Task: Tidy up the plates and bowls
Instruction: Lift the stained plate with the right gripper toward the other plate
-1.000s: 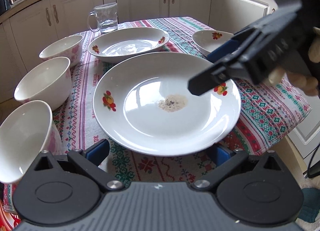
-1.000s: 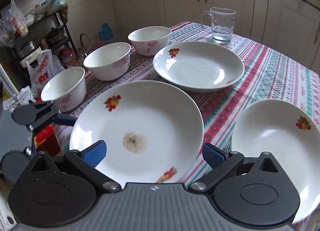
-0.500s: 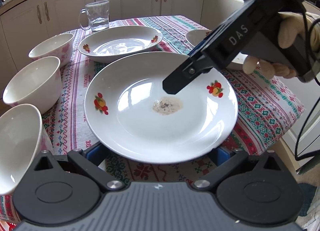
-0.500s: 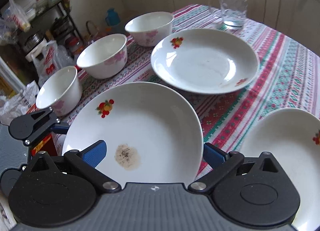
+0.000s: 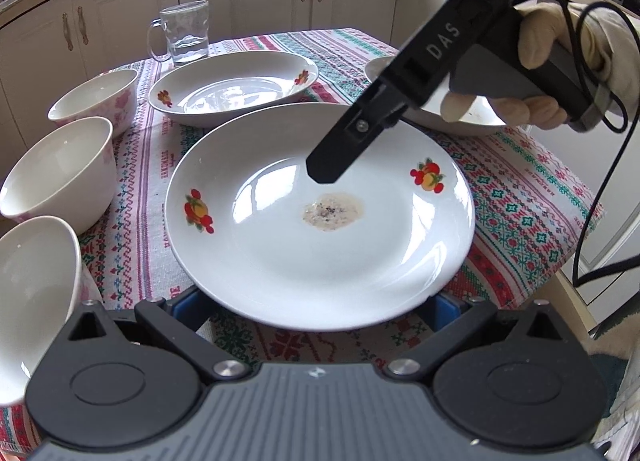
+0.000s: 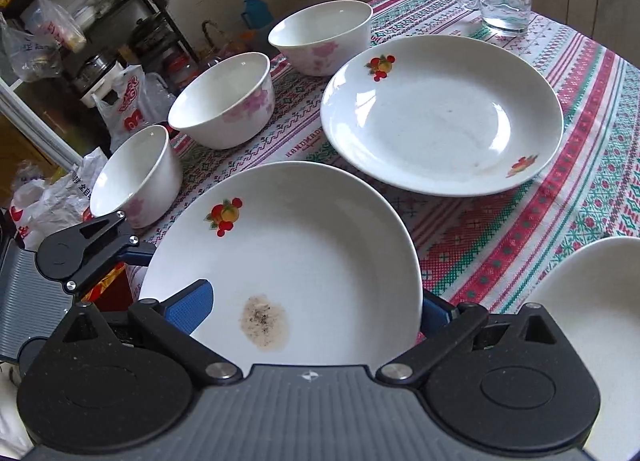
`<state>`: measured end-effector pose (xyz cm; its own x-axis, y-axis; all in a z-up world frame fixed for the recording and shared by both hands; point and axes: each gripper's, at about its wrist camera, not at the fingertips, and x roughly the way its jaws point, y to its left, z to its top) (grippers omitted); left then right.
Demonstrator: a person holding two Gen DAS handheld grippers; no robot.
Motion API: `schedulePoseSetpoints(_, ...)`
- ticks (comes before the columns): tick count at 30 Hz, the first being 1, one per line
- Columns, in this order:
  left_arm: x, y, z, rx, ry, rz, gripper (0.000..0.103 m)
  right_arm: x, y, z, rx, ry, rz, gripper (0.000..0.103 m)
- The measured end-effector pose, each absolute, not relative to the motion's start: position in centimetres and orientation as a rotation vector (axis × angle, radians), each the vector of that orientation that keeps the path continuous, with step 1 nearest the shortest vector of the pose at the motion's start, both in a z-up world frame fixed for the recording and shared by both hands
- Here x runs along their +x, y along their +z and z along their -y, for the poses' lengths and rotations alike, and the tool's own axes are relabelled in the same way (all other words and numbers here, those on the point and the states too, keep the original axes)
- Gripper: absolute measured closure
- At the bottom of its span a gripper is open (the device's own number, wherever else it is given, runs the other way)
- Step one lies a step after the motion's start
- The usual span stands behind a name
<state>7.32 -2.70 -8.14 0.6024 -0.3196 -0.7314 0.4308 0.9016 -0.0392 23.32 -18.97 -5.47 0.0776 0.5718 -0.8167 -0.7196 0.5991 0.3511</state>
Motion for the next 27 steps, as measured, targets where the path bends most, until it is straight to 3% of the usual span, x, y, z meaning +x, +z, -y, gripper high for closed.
schedulePoseSetpoints(27, 7.5, -8.1, 2.7, 0.153, -0.451, -0.813, 0.001, 24.7, -5.4, 18.6, -0.117, 1.018, -1.211, 0.0)
